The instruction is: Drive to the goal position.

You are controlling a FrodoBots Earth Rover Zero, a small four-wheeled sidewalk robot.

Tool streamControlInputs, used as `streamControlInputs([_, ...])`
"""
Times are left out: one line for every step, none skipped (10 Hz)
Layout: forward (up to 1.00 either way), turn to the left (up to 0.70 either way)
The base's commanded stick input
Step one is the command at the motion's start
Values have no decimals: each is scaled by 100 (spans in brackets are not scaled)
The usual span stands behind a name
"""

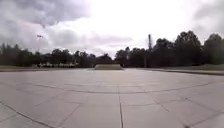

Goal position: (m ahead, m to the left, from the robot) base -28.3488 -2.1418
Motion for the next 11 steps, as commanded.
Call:
streamControlInputs([0,-2])
streamControlInputs([0,-32])
streamControlInputs([0,-56])
streamControlInputs([0,-57])
streamControlInputs([0,-57])
streamControlInputs([0,-57])
streamControlInputs([0,-57])
streamControlInputs([0,-57])
streamControlInputs([0,-57])
streamControlInputs([0,-57])
streamControlInputs([0,-57])
